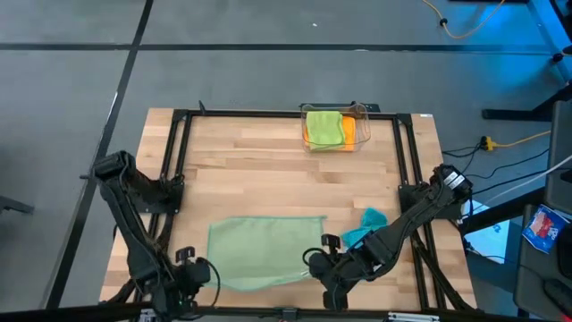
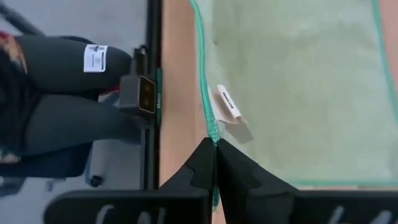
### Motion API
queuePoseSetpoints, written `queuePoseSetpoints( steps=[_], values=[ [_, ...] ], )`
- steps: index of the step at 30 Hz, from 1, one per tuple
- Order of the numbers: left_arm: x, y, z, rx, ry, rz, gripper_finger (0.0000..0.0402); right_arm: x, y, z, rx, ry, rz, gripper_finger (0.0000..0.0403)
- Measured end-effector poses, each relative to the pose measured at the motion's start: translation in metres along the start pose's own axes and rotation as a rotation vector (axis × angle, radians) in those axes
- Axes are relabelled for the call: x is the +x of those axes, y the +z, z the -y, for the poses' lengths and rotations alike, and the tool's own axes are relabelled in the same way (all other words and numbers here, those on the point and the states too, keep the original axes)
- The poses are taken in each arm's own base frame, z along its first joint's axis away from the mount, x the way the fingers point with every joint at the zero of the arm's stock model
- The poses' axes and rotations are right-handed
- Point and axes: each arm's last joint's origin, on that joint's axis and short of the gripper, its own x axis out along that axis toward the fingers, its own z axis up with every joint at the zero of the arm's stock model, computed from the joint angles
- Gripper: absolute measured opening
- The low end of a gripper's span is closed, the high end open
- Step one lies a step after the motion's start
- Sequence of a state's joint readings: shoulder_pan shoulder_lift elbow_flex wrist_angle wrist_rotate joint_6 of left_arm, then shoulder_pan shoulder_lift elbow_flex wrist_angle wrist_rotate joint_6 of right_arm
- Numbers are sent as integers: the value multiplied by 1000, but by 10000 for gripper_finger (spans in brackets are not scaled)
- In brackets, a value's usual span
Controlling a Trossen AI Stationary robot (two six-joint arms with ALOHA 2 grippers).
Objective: Fold microfiber towels
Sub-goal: Fold the green microfiber towel
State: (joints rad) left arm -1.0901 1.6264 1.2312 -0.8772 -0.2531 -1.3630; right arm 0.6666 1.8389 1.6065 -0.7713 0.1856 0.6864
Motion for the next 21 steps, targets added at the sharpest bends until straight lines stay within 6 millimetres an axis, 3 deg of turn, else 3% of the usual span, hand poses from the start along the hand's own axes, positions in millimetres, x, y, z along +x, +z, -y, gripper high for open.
queuePoseSetpoints(
  steps=[9, 21],
  values=[
    [21, -12, 6, -9, 57, -12, 0, 20, -20, 12, 129, -59, -65, 16],
    [27, 21, -17, 9, 236, 49, 0, 27, 0, 34, 197, -141, 70, 16]
  ],
)
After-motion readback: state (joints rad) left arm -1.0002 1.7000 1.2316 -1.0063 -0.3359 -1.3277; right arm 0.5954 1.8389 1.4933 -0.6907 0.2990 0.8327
